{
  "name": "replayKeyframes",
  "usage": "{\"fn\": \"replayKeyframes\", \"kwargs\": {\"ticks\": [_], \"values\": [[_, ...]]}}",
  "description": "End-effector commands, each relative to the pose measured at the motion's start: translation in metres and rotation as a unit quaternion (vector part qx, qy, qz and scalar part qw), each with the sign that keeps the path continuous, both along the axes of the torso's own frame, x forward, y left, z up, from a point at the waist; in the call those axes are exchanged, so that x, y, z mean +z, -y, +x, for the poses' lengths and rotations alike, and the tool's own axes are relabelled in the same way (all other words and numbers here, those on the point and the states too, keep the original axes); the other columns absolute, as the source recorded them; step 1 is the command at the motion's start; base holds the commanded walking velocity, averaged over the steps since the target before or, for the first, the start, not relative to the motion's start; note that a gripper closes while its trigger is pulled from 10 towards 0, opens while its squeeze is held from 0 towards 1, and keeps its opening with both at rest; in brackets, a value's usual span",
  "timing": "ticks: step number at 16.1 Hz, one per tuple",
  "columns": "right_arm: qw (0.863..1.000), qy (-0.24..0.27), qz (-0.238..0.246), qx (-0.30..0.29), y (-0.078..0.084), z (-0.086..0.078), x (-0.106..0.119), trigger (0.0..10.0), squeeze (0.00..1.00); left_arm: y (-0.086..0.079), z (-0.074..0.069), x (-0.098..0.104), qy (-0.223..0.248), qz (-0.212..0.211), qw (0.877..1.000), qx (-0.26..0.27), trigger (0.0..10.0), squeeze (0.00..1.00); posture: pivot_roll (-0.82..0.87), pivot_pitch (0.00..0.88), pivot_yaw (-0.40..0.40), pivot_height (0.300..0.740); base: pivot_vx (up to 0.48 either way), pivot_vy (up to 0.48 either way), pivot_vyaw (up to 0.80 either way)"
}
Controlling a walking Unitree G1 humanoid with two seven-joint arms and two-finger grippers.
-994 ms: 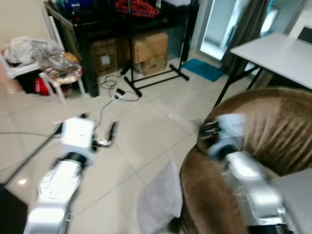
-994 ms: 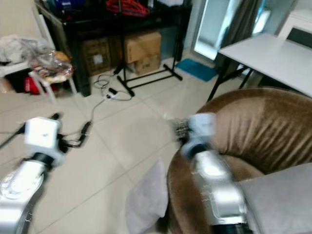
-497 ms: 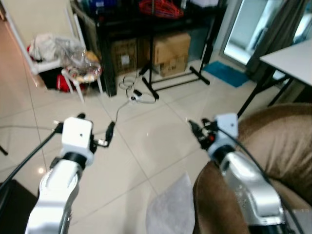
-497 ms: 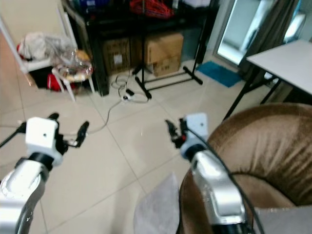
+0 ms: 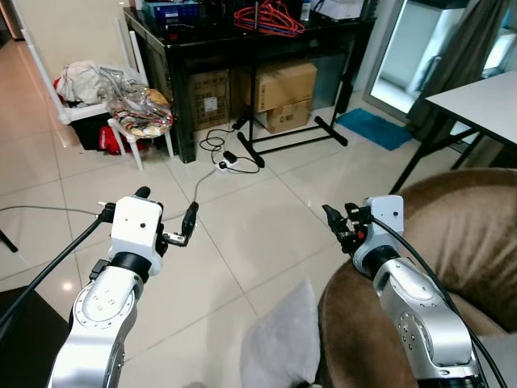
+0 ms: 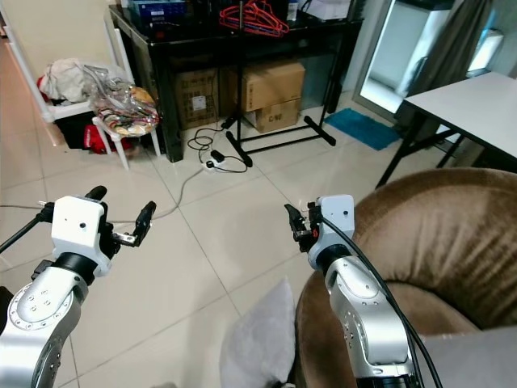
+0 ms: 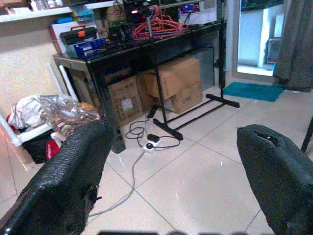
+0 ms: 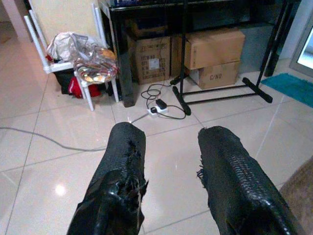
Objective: Move the pillow to the sofa from floor
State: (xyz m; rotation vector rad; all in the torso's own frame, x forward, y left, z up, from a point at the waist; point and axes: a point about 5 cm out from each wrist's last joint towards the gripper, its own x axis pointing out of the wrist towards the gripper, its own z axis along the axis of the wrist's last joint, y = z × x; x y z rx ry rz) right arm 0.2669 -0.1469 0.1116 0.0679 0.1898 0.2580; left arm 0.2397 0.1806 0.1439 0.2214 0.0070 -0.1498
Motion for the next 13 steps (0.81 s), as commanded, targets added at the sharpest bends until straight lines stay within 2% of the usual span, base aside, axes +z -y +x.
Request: {"fn": "replayKeyframes", "kwargs": {"ticks": [1,6,13], "values": [[1.0,0.004,-0.003,0.0,0.002,-0.001,0.001,10.0,0.0,0.001,0.0,0.0,0.0,0.004,1.0,-0.001,10.0,0.0,0.01,0.0,-0.031,0.665,0.0,0.0,0.0],[1.0,0.0,-0.008,0.007,0.004,0.0,-0.005,10.0,0.0,0.001,0.0,0.0,0.002,0.003,1.0,0.0,10.0,0.0,0.0,0.0,-0.035,0.615,0.0,0.0,0.0],[1.0,-0.003,-0.016,0.018,0.008,0.005,-0.014,10.0,0.0,0.003,0.0,-0.002,0.003,0.002,1.0,-0.001,10.0,0.0,0.0,0.0,-0.038,0.615,0.0,0.0,0.0]]}}
